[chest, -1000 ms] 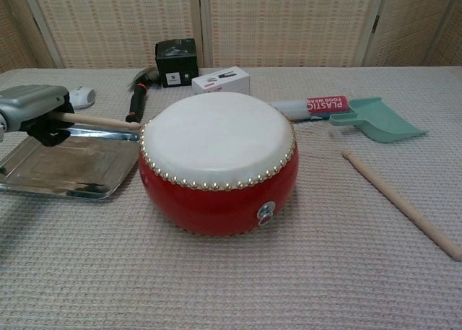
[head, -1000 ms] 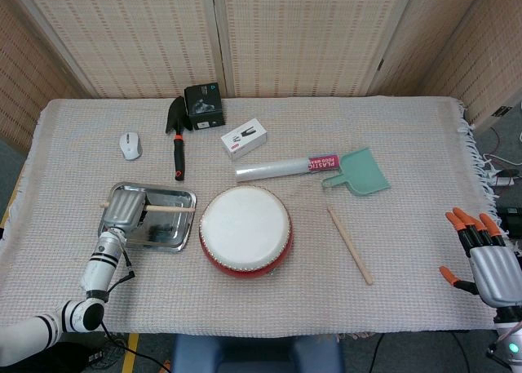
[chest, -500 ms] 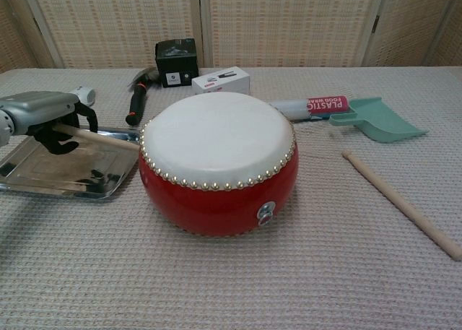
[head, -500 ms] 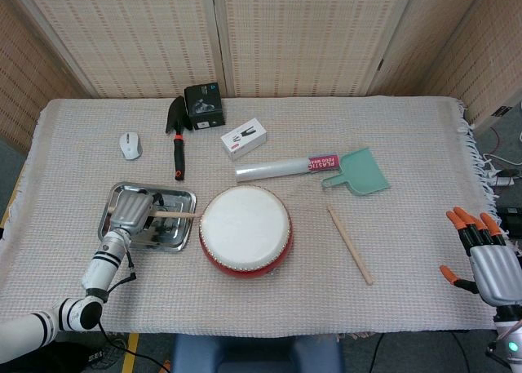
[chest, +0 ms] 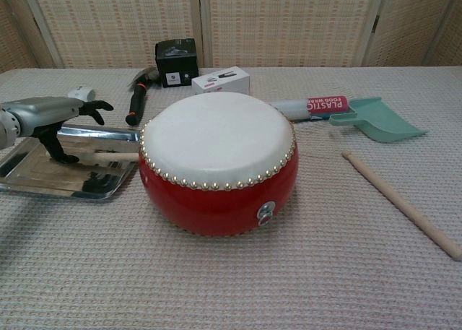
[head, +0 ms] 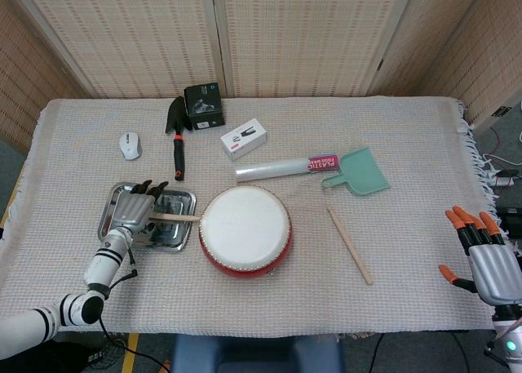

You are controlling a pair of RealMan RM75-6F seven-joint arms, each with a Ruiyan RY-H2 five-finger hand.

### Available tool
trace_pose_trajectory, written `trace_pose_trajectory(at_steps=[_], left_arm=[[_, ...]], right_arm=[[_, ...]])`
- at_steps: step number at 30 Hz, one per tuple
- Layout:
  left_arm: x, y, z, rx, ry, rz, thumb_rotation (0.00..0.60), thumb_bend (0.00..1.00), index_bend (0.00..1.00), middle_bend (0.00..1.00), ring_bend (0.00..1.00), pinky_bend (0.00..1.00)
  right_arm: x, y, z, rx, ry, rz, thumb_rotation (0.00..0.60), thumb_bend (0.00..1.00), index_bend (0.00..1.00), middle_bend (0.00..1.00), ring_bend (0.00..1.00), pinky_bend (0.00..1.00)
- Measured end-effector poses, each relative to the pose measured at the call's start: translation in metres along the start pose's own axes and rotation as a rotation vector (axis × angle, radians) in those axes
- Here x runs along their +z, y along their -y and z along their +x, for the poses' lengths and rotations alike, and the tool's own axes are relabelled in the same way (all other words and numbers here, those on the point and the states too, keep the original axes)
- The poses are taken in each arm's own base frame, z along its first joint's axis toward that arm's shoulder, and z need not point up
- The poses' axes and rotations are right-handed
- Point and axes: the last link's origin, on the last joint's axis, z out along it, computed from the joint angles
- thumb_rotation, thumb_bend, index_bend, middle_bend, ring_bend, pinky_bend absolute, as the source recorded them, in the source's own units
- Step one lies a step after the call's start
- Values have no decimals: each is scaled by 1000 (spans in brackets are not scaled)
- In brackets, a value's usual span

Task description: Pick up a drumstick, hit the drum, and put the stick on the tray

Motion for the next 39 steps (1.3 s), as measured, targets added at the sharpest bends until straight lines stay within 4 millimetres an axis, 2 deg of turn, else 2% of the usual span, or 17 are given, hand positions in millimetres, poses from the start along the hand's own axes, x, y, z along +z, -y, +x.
trace_pose_trajectory(at_steps=[14,18,23,29,33,39], left_arm=[[-14,0,18,-108,-17,-1,600,241,0,0,0,44],[-24,8,31,-187,-85,22,600,287,10,15,0,97],[-43,28,47,-221,-210,74,600,322,109,88,45,140],[-81,62,52,-174,-348,167,600,323,167,119,55,146],[-117,81,40,-128,-360,214,600,324,179,124,56,140],[-163,92,22,-140,-353,249,600,324,181,125,55,136]], right_arm=[[-1,0,2,-2,-8,-2,600,211,5,21,0,0],[-1,-3,4,-1,-9,-9,600,211,5,21,0,0],[-1,-6,8,8,-8,-13,600,211,5,21,0,0],[2,-9,11,23,-13,0,600,211,19,21,0,0],[4,-9,11,24,-15,16,600,211,26,22,0,0],[3,-3,9,11,-26,37,600,211,34,21,0,0]])
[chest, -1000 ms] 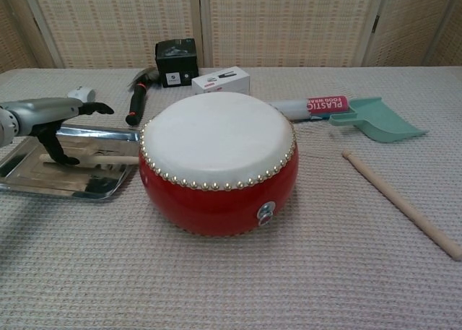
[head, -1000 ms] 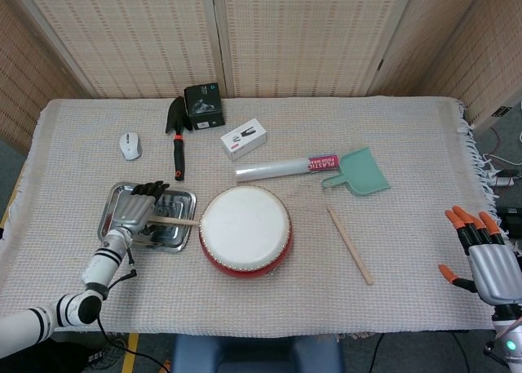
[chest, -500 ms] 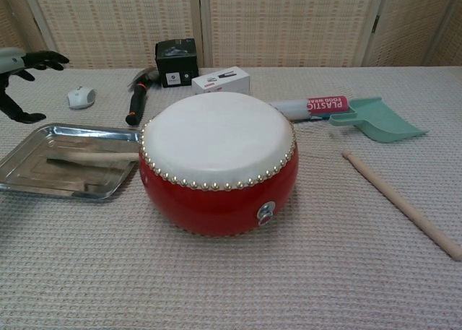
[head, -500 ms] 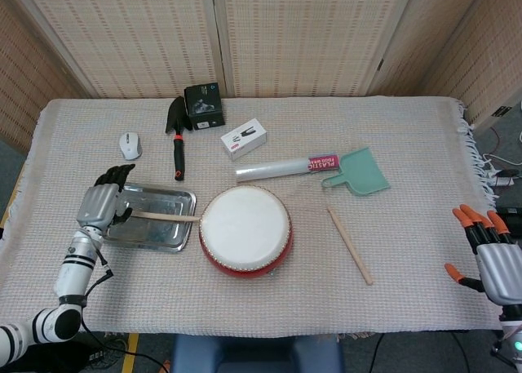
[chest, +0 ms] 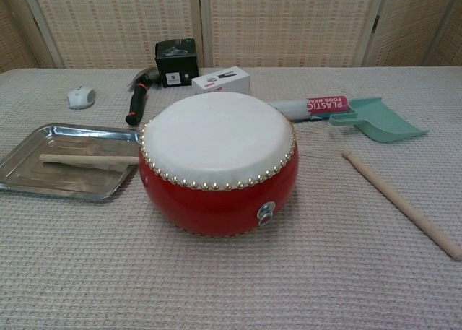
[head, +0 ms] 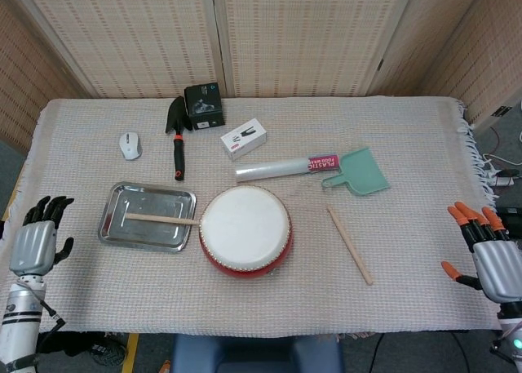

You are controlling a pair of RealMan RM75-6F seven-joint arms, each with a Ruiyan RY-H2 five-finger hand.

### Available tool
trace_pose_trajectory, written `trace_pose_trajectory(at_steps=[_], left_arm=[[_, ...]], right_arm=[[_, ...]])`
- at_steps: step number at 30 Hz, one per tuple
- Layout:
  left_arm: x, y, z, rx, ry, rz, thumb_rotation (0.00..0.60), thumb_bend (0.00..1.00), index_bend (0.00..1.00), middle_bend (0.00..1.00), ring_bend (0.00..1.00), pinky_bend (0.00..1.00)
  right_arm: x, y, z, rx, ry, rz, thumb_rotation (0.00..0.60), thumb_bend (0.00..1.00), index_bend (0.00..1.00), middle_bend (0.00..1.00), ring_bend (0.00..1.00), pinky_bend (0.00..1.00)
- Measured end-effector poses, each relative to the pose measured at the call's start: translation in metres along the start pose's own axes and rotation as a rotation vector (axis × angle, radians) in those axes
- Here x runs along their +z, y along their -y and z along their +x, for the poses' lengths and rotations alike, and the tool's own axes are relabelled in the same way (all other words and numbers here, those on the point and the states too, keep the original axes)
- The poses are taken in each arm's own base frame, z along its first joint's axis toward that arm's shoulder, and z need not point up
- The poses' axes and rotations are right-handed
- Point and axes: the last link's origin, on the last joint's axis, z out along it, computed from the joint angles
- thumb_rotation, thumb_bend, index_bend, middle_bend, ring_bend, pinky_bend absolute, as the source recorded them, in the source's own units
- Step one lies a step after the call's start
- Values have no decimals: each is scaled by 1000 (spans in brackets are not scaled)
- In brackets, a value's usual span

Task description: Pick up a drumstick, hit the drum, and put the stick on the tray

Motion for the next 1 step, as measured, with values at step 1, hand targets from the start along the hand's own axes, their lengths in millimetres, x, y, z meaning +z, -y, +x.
trace_pose_trajectory(at_steps=[1], left_arm=[[-6,2,0,-8,4,2,600,323,181,125,55,136]], right_arm=[[-1,2,-1,-1,-3,4,600,211,35,21,0,0]])
